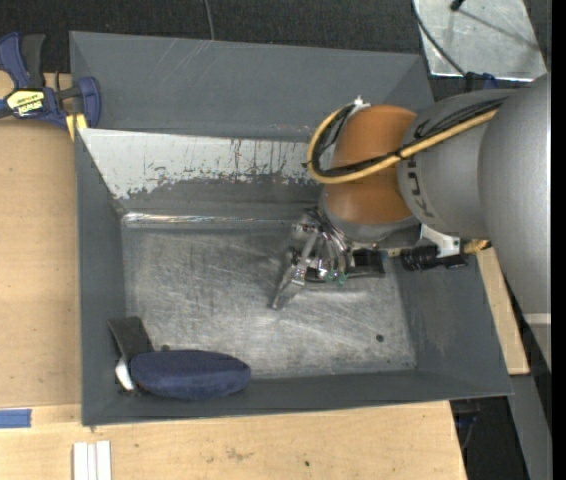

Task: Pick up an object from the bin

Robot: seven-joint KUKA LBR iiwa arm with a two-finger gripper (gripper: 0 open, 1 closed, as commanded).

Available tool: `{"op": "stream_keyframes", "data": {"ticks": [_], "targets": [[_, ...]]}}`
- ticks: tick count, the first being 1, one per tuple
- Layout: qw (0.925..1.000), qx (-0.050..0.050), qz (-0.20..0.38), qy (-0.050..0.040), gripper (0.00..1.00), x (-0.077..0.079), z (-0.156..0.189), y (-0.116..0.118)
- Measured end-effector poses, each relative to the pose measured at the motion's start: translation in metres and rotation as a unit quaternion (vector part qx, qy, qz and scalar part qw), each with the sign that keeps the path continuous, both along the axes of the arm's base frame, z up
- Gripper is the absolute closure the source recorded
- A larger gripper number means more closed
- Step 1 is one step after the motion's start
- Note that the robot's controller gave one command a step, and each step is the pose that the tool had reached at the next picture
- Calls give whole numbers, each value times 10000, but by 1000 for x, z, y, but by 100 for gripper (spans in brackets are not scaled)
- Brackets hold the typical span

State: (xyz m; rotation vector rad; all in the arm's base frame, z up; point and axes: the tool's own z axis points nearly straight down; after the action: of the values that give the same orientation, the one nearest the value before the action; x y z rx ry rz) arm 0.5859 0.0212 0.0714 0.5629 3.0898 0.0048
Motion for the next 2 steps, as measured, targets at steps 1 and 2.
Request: {"op": "stream_keyframes", "data": {"ticks": [1, 2], "targets": [[10000, -6, -1, -71, 100, 3, 5, -1], [9997, -1, 226, -15, 100, 0, 14, -23]]}}
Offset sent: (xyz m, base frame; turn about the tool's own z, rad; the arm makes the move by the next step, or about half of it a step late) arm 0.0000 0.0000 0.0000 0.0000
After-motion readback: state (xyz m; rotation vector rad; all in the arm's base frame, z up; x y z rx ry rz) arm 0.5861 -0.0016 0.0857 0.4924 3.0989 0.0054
